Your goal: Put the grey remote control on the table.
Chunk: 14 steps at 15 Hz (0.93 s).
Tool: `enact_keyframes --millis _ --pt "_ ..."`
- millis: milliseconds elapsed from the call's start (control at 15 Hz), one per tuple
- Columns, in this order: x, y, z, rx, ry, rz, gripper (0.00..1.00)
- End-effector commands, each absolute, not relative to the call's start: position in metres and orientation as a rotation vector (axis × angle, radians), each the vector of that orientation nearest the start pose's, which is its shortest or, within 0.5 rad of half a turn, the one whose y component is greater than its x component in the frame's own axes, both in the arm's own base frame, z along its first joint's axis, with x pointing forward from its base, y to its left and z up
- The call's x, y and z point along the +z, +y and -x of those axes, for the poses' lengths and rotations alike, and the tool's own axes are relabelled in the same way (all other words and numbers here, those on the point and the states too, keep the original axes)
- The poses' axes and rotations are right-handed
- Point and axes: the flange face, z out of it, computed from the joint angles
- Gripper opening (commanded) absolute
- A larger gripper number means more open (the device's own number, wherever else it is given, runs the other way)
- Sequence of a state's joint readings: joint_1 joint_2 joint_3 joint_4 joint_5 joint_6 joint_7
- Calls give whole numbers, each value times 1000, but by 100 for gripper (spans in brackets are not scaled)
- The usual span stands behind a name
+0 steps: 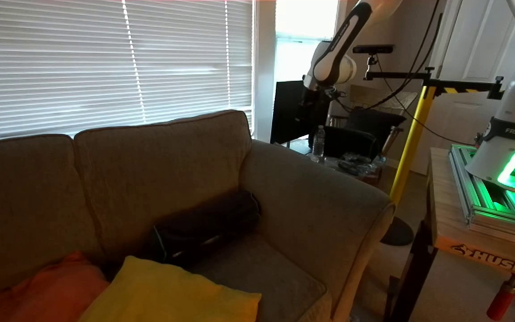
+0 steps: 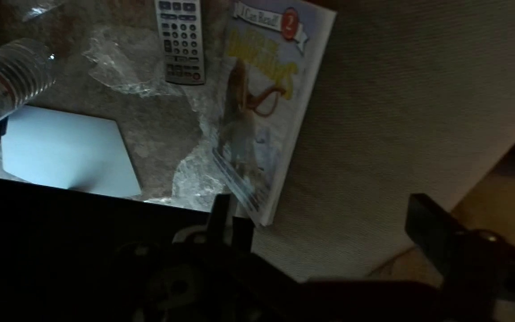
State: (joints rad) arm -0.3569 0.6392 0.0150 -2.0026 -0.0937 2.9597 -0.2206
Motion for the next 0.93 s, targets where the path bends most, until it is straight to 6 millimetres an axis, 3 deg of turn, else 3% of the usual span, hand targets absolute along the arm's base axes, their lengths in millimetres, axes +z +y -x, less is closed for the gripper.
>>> enact_keyframes --millis 0,267,467,667,867 --pt "229 -163 -562 -355 177 3228 100" --pt "291 -128 -539 -268 452 3267 100" --pt "317 -97 -515 -211 602 3278 100" --pt "315 -83 -487 -88 677 3239 100" --pt "299 -90 -453 -29 637 3220 100"
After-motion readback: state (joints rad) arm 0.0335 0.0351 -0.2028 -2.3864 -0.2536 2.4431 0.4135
